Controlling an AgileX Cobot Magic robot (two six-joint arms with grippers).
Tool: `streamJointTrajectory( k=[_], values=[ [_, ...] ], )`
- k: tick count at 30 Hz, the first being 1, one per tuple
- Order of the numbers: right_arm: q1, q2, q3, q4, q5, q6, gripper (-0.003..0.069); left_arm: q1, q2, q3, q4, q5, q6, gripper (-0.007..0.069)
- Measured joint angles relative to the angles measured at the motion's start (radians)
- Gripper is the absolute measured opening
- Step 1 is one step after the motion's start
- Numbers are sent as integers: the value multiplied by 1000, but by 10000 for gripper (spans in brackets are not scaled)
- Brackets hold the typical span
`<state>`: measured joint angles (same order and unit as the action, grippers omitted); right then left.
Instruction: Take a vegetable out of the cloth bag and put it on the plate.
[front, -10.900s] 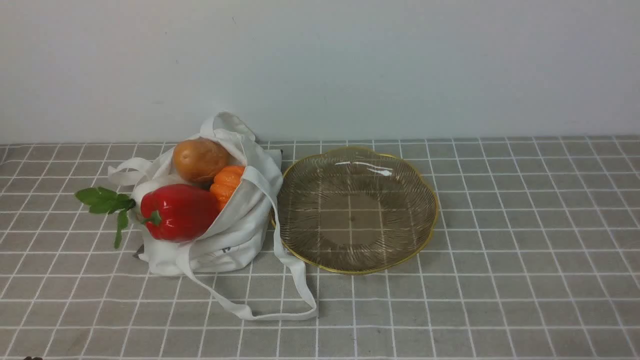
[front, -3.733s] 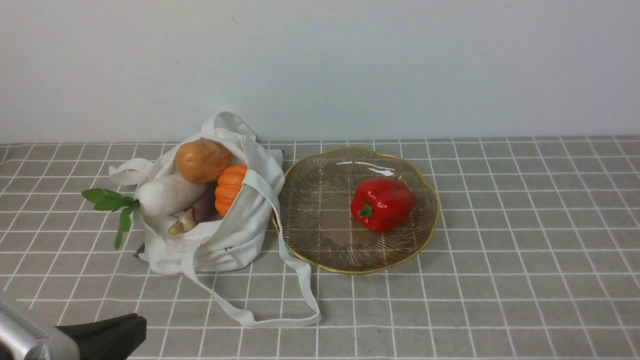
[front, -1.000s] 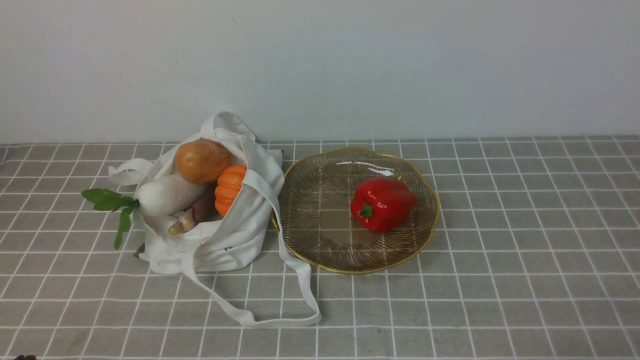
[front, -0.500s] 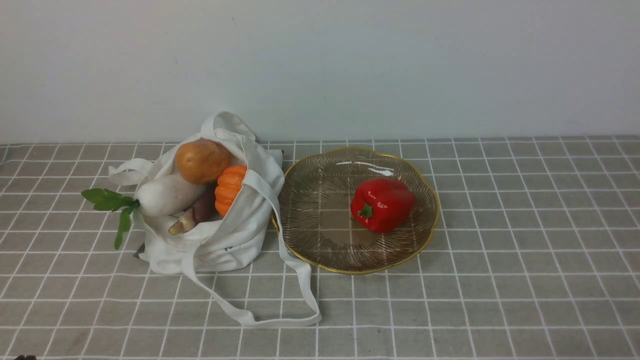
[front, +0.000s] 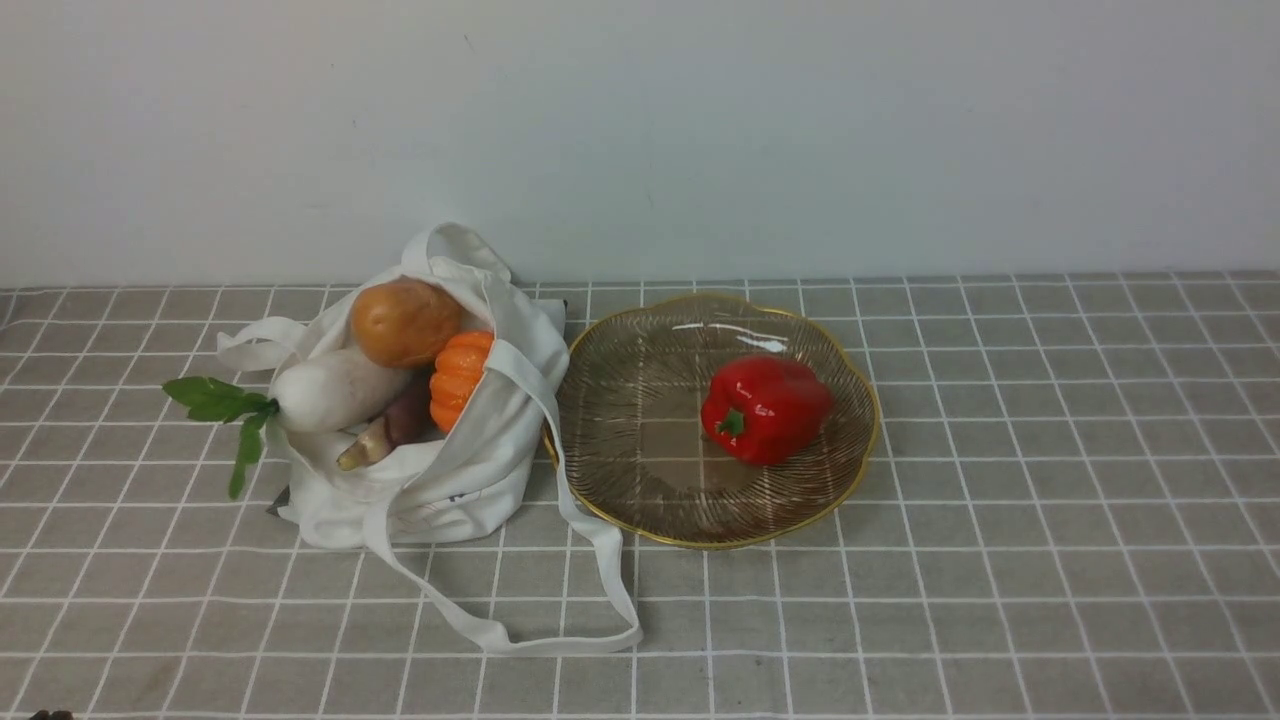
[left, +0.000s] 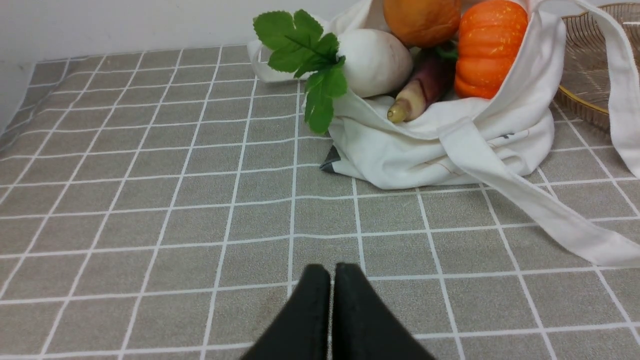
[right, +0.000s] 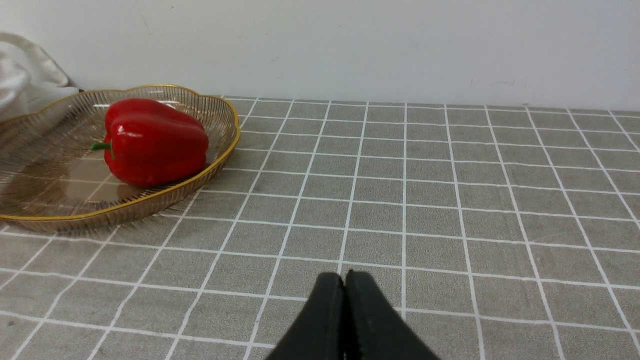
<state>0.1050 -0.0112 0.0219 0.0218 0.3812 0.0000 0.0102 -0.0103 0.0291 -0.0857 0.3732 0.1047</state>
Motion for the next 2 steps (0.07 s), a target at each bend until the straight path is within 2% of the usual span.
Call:
streamJointTrajectory(
  k=[2],
  values=[
    [0, 0, 0, 0, 0, 0, -15, 0, 0, 0, 0, 0, 0, -4]
  ],
)
